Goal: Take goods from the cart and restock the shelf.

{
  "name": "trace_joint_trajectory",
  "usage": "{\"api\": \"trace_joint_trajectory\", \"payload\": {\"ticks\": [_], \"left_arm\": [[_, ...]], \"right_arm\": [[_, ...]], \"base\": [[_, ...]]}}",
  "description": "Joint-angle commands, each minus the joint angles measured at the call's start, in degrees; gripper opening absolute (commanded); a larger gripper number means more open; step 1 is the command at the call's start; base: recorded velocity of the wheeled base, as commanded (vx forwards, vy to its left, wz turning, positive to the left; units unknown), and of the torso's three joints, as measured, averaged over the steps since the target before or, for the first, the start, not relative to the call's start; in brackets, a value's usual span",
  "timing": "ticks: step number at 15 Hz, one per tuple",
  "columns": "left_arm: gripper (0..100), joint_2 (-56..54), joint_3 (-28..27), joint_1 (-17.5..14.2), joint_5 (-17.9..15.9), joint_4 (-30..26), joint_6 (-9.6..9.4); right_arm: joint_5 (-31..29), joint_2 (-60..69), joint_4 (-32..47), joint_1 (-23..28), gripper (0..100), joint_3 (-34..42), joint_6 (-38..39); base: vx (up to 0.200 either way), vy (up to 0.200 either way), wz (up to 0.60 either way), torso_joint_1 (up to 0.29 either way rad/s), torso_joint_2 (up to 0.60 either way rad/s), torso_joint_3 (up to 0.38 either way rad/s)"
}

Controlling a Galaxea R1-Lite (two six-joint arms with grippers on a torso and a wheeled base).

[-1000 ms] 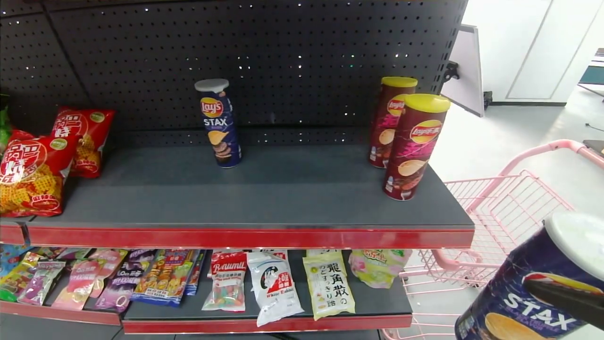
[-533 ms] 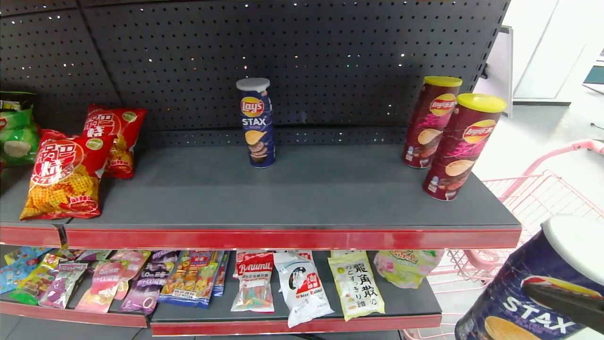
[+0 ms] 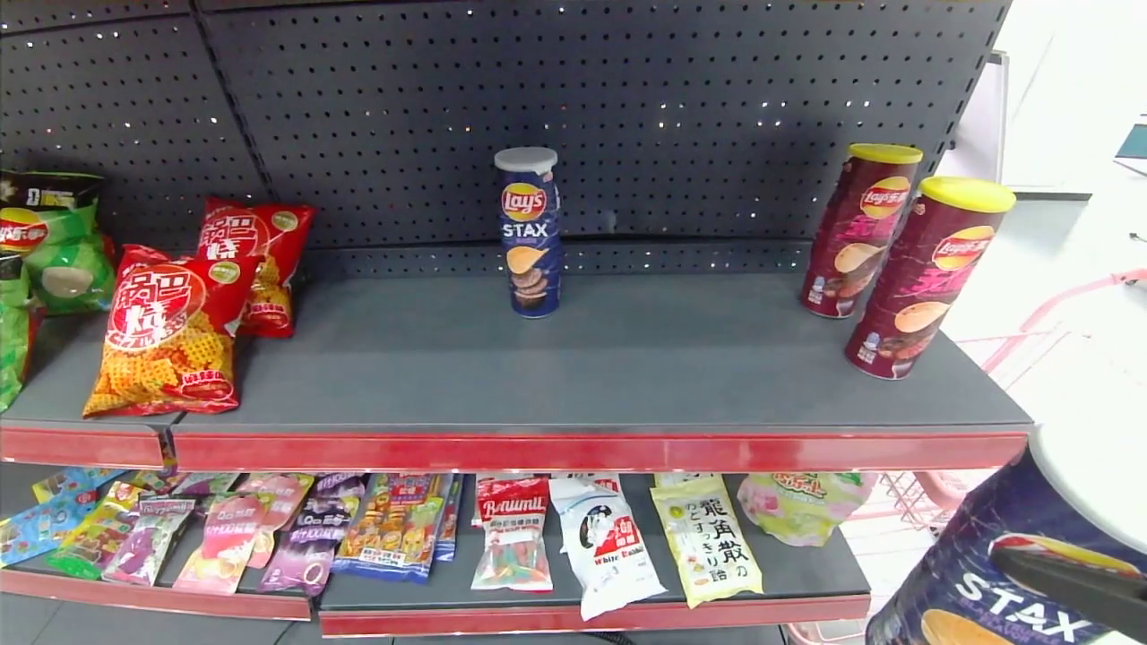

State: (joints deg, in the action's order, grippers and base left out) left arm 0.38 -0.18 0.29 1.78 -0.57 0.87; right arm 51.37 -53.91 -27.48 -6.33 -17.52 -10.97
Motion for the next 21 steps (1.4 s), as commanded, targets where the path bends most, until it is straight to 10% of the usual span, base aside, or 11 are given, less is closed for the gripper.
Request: {"api": "trace_joint_trajectory", "payload": {"ticks": [1, 21], "left_arm": [[100, 0.06, 0.01, 0.06, -0.02, -0.04, 0.01], [100, 0.06, 0.01, 0.06, 0.07, -0.04, 0.01]], "right_arm": [[0.04, 0.12, -0.03, 0.00, 0, 0.12, -0.01], [0.04, 0.38, -0.12, 0.09, 0, 1.79, -0.01]], "base": [[0.000, 0.000, 0.00, 0.000, 0.00, 0.000], [0.060, 0.000, 0.00, -0.001, 0.00, 0.002]]}}
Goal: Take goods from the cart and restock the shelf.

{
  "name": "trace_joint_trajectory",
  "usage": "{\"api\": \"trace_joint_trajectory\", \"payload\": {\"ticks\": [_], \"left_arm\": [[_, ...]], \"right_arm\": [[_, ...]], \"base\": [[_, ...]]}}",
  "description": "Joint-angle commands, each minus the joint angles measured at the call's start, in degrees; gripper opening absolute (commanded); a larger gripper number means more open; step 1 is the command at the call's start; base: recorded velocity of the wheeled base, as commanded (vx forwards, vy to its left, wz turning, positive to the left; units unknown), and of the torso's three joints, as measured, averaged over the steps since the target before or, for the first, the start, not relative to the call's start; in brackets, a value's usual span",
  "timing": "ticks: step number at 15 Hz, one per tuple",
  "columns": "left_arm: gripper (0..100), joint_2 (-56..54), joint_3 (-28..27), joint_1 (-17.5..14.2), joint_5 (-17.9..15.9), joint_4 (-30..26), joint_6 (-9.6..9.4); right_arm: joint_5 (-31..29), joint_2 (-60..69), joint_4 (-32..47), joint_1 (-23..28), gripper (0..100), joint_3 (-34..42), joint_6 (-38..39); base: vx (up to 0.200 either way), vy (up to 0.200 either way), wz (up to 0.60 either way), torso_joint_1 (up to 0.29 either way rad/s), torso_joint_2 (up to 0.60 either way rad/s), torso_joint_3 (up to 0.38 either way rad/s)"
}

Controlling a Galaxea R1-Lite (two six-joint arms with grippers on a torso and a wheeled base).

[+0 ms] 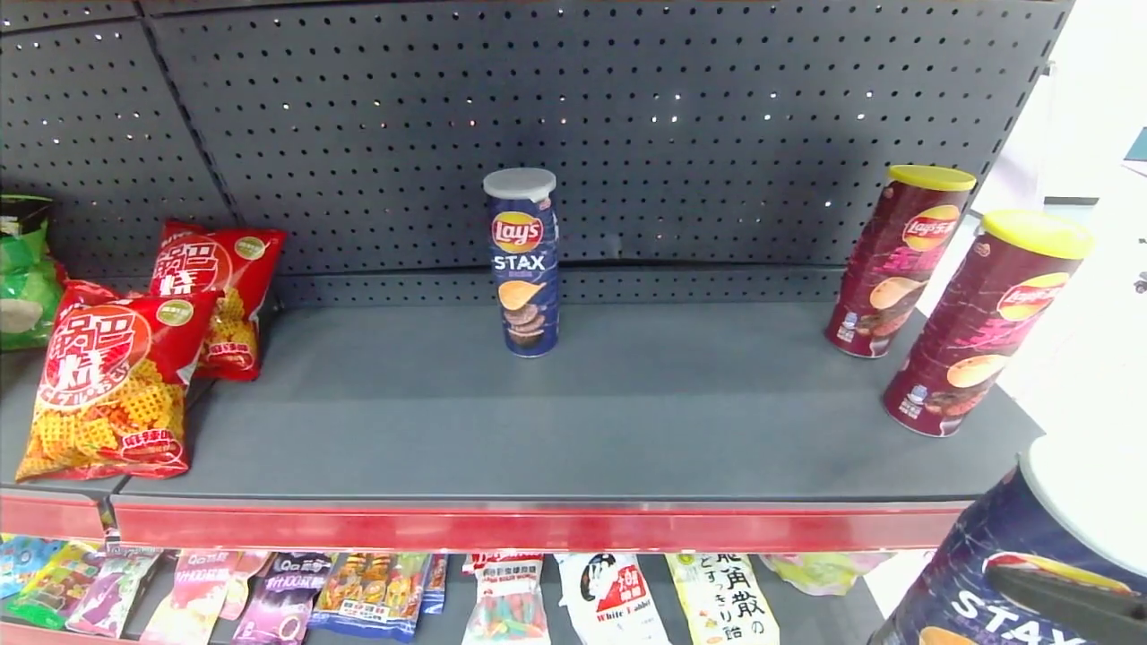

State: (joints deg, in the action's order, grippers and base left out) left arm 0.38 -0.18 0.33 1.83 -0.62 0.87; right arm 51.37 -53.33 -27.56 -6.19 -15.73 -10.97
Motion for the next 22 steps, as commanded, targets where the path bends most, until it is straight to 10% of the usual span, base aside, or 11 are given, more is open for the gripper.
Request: {"api": "trace_joint_trajectory", "payload": {"ticks": [1, 22], "left_arm": [[100, 0.06, 0.01, 0.02, 0.02, 0.01, 0.01], [100, 0.06, 0.01, 0.02, 0.02, 0.01, 0.10]], "right_arm": [[0.04, -0.19, -0.03, -0.05, 0, -0.01, -0.01], [-0.48, 1.13, -0.03, -3.04, 0, -0.18, 0.16]], "base": [[0.000, 0.000, 0.00, 0.000, 0.00, 0.000], [0.019, 0.000, 0.00, 0.000, 0.00, 0.000]]}}
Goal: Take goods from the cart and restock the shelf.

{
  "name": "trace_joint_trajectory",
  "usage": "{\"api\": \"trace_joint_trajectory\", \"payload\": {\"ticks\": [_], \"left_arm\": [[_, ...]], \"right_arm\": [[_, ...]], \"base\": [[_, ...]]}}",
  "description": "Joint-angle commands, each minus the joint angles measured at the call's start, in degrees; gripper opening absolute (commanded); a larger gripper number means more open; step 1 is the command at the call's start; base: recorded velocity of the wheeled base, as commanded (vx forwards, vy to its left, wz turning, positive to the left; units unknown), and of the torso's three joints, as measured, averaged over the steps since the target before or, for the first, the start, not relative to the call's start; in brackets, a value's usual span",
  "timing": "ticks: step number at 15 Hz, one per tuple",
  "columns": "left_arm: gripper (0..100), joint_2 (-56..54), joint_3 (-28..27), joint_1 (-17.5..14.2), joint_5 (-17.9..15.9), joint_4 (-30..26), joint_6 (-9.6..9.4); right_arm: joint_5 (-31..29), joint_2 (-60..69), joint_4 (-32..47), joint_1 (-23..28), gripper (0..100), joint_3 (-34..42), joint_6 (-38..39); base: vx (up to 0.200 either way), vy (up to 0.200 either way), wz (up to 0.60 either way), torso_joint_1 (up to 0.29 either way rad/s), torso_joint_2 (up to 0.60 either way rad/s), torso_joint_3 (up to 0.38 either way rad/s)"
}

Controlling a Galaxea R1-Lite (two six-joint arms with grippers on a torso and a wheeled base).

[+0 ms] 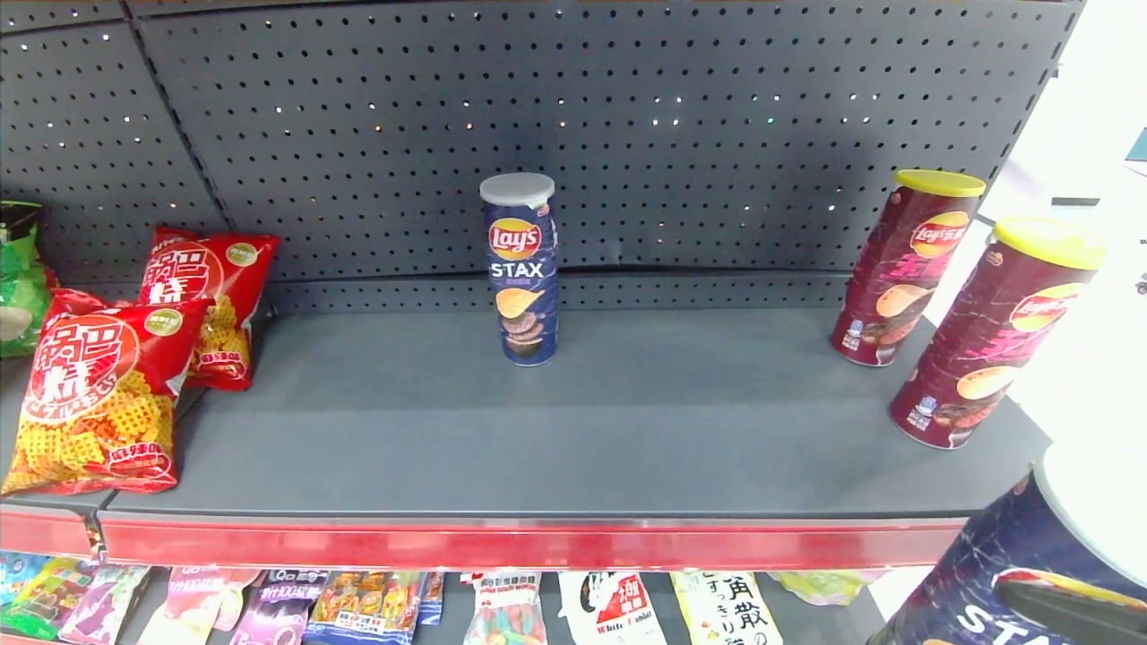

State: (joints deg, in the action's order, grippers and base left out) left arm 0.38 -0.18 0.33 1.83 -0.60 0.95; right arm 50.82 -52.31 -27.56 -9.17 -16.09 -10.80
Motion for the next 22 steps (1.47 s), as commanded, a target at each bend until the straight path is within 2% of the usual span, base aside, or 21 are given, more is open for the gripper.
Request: {"api": "trace_joint_trajectory", "payload": {"ticks": [1, 5, 11, 22], "left_arm": [[100, 0.06, 0.01, 0.02, 0.02, -0.02, 0.02], [100, 0.06, 0.01, 0.02, 0.02, -0.02, 0.72], [100, 0.06, 0.01, 0.02, 0.02, -0.02, 0.46], [100, 0.06, 0.01, 0.02, -0.07, -0.02, 0.02]], "right_arm": [[0.07, 0.10, -0.03, -0.15, 0, 0.27, -0.01], [0.07, -0.07, 0.05, -0.06, 0, 0.36, -0.01], [0.07, -0.16, 0.05, -0.06, 0, 0.45, -0.01], [0.07, 0.01, 0.05, -0.06, 0, 1.33, -0.01]], "base": [[0.000, 0.000, 0.00, 0.000, 0.00, 0.000], [0.000, 0.000, 0.00, 0.000, 0.00, 0.000], [0.000, 0.200, 0.00, 0.003, 0.00, 0.002], [0.000, 0.000, 0.00, 0.000, 0.00, 0.000]]}}
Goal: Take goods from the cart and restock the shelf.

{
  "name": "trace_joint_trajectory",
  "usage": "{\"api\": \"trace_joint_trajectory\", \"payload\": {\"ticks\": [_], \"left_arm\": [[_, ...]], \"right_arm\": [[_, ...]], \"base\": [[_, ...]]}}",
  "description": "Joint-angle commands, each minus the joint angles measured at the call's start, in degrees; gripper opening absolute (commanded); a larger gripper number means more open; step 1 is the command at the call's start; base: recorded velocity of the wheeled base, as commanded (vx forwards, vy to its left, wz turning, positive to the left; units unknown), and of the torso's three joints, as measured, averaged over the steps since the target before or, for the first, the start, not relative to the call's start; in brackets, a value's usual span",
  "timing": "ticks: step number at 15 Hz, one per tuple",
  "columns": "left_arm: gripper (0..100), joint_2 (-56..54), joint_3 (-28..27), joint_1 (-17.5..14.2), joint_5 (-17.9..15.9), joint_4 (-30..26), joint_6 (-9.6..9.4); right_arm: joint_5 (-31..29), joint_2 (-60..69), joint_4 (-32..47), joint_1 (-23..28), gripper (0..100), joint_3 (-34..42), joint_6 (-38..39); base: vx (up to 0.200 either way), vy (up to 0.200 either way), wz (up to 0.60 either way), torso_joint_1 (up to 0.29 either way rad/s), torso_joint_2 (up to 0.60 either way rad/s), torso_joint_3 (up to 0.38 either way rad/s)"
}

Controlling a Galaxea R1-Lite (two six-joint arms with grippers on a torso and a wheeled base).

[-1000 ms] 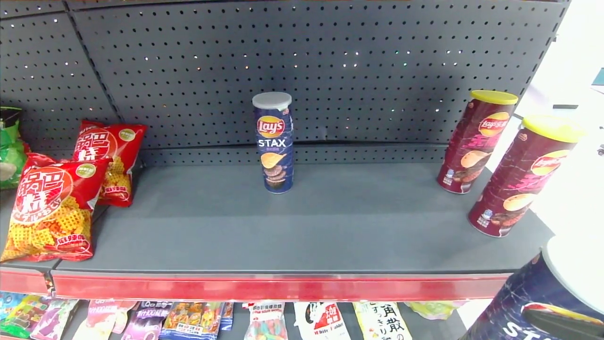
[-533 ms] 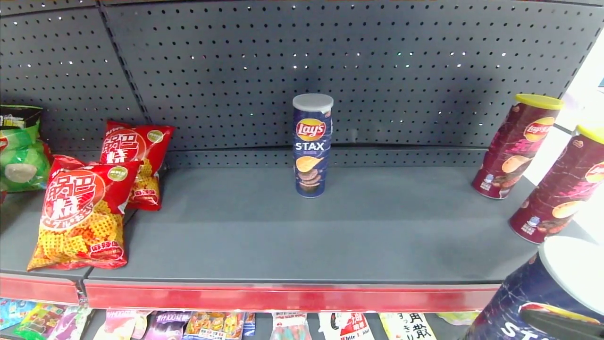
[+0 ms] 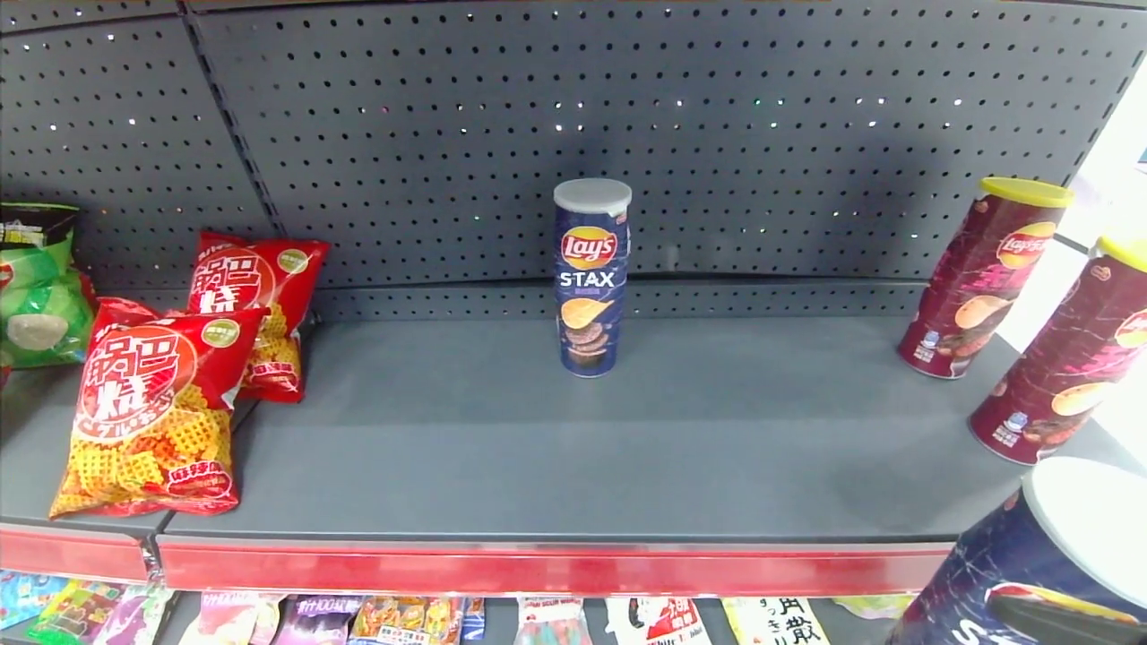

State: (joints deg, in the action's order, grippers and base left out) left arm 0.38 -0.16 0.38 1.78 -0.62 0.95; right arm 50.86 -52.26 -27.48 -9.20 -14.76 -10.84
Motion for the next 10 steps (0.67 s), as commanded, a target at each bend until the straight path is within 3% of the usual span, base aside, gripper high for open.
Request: {"api": "trace_joint_trajectory", "payload": {"ticks": [1, 10], "left_arm": [[100, 0.06, -0.02, -0.03, -0.02, 0.01, 0.02], [100, 0.06, -0.02, -0.03, -0.02, 0.01, 0.02]], "right_arm": [[0.03, 0.05, -0.03, -0.02, 0, 0.09, 0.03], [0.03, -0.12, -0.03, -0.02, 0, 0.35, -0.06]], "base": [[0.000, 0.000, 0.00, 0.000, 0.00, 0.000], [0.000, 0.000, 0.00, 0.000, 0.00, 0.000]]}}
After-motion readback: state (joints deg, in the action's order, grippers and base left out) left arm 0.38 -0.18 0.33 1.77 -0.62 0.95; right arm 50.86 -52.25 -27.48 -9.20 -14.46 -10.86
